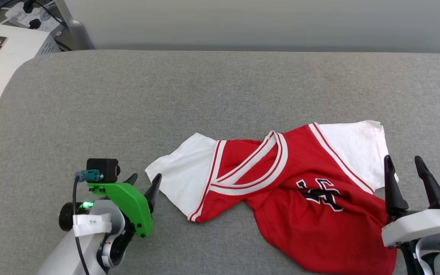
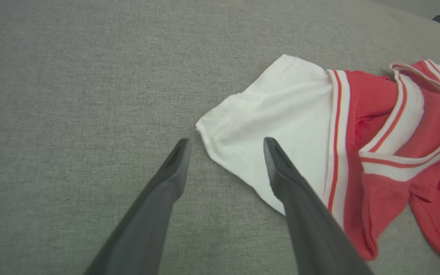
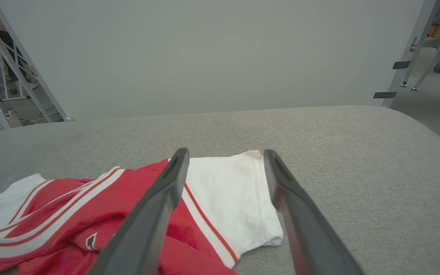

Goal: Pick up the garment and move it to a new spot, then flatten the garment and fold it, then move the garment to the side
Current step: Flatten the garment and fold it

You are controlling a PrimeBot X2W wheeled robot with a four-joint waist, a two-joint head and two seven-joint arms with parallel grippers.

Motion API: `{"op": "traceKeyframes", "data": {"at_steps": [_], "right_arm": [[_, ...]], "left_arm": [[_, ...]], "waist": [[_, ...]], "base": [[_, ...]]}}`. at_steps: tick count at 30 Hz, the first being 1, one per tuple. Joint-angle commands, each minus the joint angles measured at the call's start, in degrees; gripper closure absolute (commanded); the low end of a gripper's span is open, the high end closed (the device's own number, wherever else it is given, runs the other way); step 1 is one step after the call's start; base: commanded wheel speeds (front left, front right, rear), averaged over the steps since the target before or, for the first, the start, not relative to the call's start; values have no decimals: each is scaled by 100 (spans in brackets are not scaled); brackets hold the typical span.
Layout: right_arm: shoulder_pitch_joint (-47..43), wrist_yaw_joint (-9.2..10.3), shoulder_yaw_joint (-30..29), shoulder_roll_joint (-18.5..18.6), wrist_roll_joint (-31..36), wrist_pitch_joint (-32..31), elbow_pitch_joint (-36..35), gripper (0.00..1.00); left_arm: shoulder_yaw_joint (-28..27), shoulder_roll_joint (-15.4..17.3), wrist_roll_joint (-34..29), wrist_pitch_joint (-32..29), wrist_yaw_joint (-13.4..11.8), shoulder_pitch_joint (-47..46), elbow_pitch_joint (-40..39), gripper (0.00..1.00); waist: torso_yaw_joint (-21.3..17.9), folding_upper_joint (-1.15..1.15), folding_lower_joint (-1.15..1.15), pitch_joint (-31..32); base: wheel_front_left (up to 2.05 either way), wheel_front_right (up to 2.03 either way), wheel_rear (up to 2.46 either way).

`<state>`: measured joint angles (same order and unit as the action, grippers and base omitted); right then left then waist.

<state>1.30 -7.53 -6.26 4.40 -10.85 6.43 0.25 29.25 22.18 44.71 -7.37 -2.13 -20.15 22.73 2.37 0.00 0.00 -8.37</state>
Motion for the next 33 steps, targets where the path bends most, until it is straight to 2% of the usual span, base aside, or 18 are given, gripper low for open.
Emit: {"op": "traceKeyframes", "data": {"at_steps": [1,5,13,24,33], "right_arm": [[-66,4,-11,26,-22,-18,-40,0],[-64,4,17,37,-33,-57,-95,0],[19,4,125,40,-39,-91,-140,0],[111,4,169,82,-58,-61,-89,0],[138,4,172,118,-62,-62,-62,0]], "left_arm": [[-12,102,-86,62,-40,116,-92,0],[81,314,-194,-190,-90,104,-335,0],[418,705,-589,-1144,-311,-334,-603,0],[617,663,-847,-1445,-480,-738,-332,0],[855,517,-835,-1616,-306,-797,87,0]], "waist": [[11,0,0,-1],[13,0,0,-76],[-117,0,0,-346],[-319,0,0,-635],[-372,0,0,-737]], "base": [[0,0,0],[0,0,0],[0,0,0],[0,0,0],[0,0,0]]}}
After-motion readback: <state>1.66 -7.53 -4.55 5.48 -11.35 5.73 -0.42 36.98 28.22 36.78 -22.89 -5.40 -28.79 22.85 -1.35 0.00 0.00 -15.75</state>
